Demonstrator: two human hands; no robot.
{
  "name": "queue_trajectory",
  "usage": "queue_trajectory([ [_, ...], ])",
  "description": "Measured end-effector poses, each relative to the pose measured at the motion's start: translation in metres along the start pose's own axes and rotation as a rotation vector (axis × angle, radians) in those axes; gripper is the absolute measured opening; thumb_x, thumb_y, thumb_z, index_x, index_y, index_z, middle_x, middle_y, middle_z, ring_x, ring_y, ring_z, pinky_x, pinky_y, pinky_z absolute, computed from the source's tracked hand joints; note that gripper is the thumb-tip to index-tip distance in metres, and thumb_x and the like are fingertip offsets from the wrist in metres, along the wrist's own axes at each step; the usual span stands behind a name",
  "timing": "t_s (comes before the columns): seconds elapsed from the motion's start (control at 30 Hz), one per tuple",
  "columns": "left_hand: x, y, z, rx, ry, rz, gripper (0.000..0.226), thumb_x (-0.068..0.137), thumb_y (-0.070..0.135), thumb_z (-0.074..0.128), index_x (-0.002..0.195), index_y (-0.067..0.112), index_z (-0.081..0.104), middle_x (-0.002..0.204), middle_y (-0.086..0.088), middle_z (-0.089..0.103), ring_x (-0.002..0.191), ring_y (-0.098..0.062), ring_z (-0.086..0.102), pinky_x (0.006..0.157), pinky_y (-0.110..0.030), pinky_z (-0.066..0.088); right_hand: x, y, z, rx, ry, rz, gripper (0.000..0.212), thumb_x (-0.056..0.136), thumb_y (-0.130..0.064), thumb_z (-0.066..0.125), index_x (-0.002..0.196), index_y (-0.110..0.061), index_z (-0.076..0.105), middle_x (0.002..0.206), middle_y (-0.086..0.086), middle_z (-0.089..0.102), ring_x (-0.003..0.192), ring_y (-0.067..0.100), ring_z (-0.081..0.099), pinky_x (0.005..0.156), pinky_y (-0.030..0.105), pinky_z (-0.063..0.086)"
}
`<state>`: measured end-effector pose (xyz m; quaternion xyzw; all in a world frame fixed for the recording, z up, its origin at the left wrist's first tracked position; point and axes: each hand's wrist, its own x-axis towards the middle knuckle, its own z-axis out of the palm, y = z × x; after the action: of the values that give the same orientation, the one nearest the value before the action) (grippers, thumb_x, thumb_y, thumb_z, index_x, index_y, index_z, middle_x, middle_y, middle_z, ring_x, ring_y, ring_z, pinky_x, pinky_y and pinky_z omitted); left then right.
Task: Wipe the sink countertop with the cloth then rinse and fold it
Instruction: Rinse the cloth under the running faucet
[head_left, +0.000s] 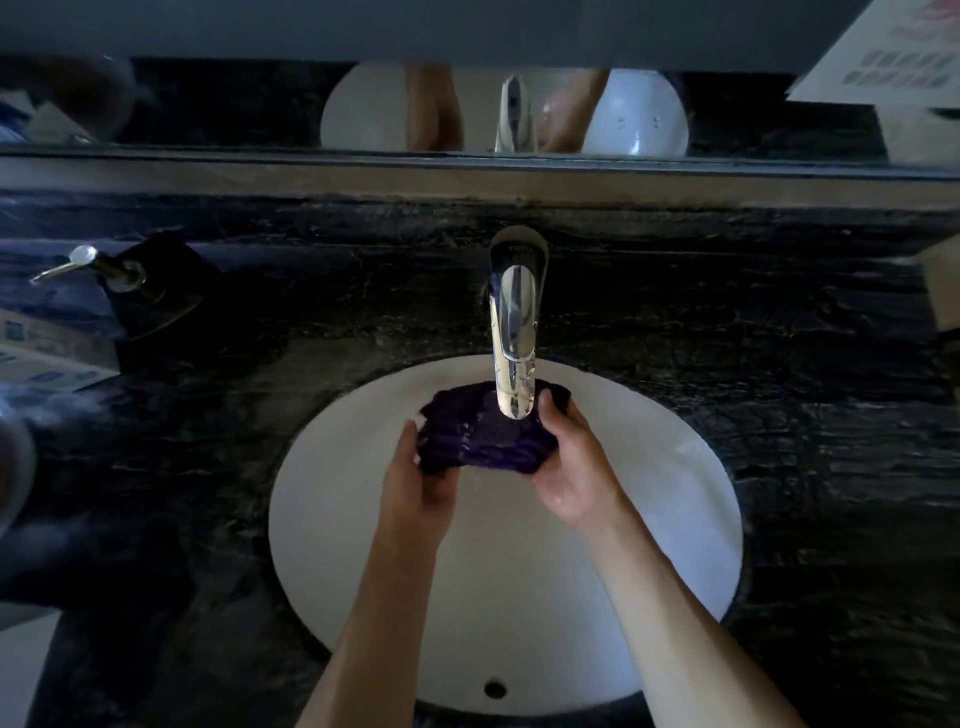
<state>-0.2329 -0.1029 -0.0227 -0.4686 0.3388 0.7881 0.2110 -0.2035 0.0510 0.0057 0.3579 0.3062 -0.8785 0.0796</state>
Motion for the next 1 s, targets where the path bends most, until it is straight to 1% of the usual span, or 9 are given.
queue_trajectory([
  [0.17,-0.009,-0.047,-0.001,-0.159,-0.022,-0.213,0.068,0.098,0.060,0.047,0.124,-0.001,0.062,0.111,-0.020,0.072,0.104,-0.028,0.067,0.110,-0.036,0.045,-0.019,0.008,0.000,0.115,0.050,0.024,0.048,0.096,-0.024,0.056,0.140,-0.005,0.052,0.137,0.025,0.062,0.118,0.041,0.065,0.085,0.050,0.060],
  [0.27,-0.025,-0.060,0.005,-0.141,-0.271,-0.265,0.093,0.084,0.075,0.044,0.140,0.002,0.055,0.139,-0.022,0.060,0.131,-0.035,0.055,0.118,-0.045,0.035,-0.029,0.009,-0.002,0.161,0.037,0.021,0.045,0.101,-0.024,0.052,0.142,-0.006,0.051,0.140,0.026,0.059,0.126,0.043,0.060,0.093,0.054,0.057],
  [0.33,-0.029,-0.056,0.012,-0.106,-0.373,-0.189,0.088,0.085,0.074,0.040,0.139,0.008,0.058,0.142,-0.023,0.058,0.134,-0.037,0.054,0.112,-0.048,0.040,-0.037,0.009,-0.004,0.168,0.034,0.024,0.045,0.101,-0.024,0.052,0.142,-0.005,0.051,0.139,0.026,0.060,0.126,0.043,0.060,0.096,0.054,0.056],
  [0.4,-0.027,-0.049,0.018,-0.049,-0.390,-0.124,0.068,0.096,0.063,0.040,0.129,0.009,0.066,0.134,-0.022,0.063,0.122,-0.035,0.063,0.104,-0.049,0.048,-0.046,0.010,-0.007,0.148,0.029,0.031,0.046,0.100,-0.024,0.052,0.141,-0.004,0.052,0.136,0.025,0.062,0.123,0.041,0.063,0.098,0.053,0.056],
  [0.53,-0.018,-0.043,0.019,0.132,-0.393,-0.062,0.049,0.104,0.040,0.048,0.136,0.005,0.060,0.142,-0.025,0.057,0.129,-0.038,0.058,0.116,-0.054,0.039,-0.057,0.005,-0.018,0.044,0.057,0.022,0.044,0.101,-0.017,0.053,0.143,-0.005,0.050,0.139,0.023,0.062,0.130,0.040,0.059,0.111,0.056,0.043],
  [0.73,-0.019,-0.048,0.022,0.181,-0.427,-0.009,0.052,0.105,0.040,0.045,0.142,0.005,0.053,0.142,-0.024,0.058,0.132,-0.039,0.055,0.113,-0.054,0.042,-0.065,-0.009,-0.032,-0.371,0.172,-0.024,0.029,0.098,-0.001,0.060,0.125,-0.011,0.066,0.117,0.015,0.075,0.108,0.036,0.072,0.086,0.048,0.060],
  [0.83,-0.021,-0.056,0.023,0.172,-0.431,-0.025,0.052,0.105,0.041,0.046,0.145,0.008,0.051,0.144,-0.021,0.057,0.134,-0.037,0.054,0.111,-0.052,0.044,-0.069,-0.020,-0.037,-0.526,0.259,0.012,0.028,0.094,0.006,0.059,0.114,-0.011,0.068,0.111,0.014,0.077,0.100,0.034,0.074,0.086,0.045,0.060],
  [0.93,-0.021,-0.058,0.021,0.114,-0.405,-0.044,0.051,0.103,0.040,0.047,0.144,0.009,0.053,0.143,-0.019,0.059,0.132,-0.035,0.057,0.110,-0.052,0.044,-0.070,-0.039,-0.041,-0.854,0.498,-0.124,0.026,0.092,0.006,0.059,0.107,-0.014,0.067,0.115,0.012,0.069,0.096,0.024,0.065,0.085,0.037,0.051],
  [1.0,-0.019,-0.055,0.020,0.081,-0.416,-0.060,0.050,0.104,0.039,0.047,0.142,0.008,0.054,0.144,-0.020,0.057,0.133,-0.035,0.056,0.114,-0.053,0.039,-0.073,-0.058,-0.026,-0.741,0.506,-0.281,0.020,0.094,0.003,0.060,0.104,-0.012,0.067,0.107,0.011,0.071,0.077,0.019,0.066,0.071,0.030,0.054],
])
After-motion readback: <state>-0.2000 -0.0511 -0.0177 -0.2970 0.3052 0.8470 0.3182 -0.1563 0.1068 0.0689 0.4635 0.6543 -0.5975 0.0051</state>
